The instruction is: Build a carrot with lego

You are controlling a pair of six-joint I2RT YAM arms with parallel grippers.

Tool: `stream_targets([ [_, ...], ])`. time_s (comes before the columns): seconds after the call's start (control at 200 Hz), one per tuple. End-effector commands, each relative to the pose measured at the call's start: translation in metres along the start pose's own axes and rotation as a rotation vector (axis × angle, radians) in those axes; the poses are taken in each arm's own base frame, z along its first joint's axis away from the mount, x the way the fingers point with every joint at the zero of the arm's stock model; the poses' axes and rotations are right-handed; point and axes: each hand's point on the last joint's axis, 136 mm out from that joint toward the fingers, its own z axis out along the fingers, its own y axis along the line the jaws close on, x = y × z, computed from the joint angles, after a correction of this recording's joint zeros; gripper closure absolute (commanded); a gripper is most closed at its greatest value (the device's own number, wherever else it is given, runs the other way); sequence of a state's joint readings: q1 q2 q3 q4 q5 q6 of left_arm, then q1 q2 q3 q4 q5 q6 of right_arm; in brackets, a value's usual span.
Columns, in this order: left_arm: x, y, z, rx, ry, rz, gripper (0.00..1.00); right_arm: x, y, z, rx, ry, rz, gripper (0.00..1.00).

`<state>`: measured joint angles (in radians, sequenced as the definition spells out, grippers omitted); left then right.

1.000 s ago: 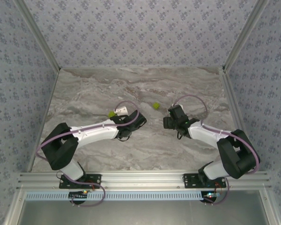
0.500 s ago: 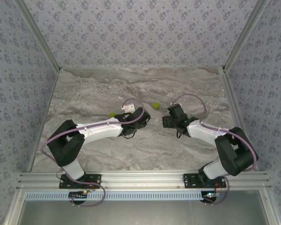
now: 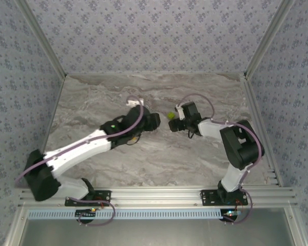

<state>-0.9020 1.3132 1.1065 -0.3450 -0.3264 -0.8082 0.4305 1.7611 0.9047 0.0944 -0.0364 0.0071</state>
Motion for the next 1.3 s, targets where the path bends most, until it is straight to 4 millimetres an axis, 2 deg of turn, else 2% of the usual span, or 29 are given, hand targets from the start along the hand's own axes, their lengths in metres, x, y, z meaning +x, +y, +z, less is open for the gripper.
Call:
stream_targets([
  [0.0, -0.019, 0.038, -0.029, -0.043, -0.03, 0.027, 0.29, -0.011, 0.011, 0.012, -0.082, 0.012, -0.077, 0.14],
  [0.11, -0.033, 0.074, -0.052, -0.067, -0.087, -0.026, 0.28, -0.015, 0.012, 0.021, -0.094, 0.024, -0.082, 0.15],
  [0.22, -0.035, 0.105, -0.065, -0.114, -0.116, -0.044, 0.27, -0.018, 0.012, 0.028, -0.105, 0.041, -0.081, 0.17],
  [0.4, -0.02, 0.15, -0.066, -0.177, -0.115, -0.112, 0.27, -0.019, 0.015, 0.039, -0.132, 0.072, -0.089, 0.2],
  [0.605, -0.008, 0.185, -0.064, -0.213, -0.136, -0.159, 0.27, -0.019, 0.018, 0.044, -0.149, 0.089, -0.1, 0.24],
  [0.755, -0.008, 0.199, -0.067, -0.213, -0.146, -0.186, 0.27, -0.012, 0.019, 0.047, -0.16, 0.115, -0.104, 0.28],
  [0.765, -0.008, 0.199, -0.068, -0.212, -0.147, -0.186, 0.27, -0.023, 0.02, 0.046, -0.16, 0.093, -0.107, 0.29],
  [0.785, -0.009, 0.201, -0.068, -0.213, -0.148, -0.188, 0.27, -0.027, 0.02, 0.047, -0.16, 0.089, -0.11, 0.29],
  [0.919, -0.01, 0.208, -0.07, -0.204, -0.149, -0.21, 0.27, -0.026, 0.021, 0.051, -0.173, 0.109, -0.112, 0.33],
  [1.129, -0.009, 0.214, -0.07, -0.195, -0.141, -0.239, 0.27, -0.025, 0.023, 0.051, -0.185, 0.115, -0.116, 0.46],
  [1.294, -0.011, 0.215, -0.071, -0.187, -0.141, -0.244, 0.27, -0.023, 0.025, 0.049, -0.192, 0.122, -0.115, 0.45],
])
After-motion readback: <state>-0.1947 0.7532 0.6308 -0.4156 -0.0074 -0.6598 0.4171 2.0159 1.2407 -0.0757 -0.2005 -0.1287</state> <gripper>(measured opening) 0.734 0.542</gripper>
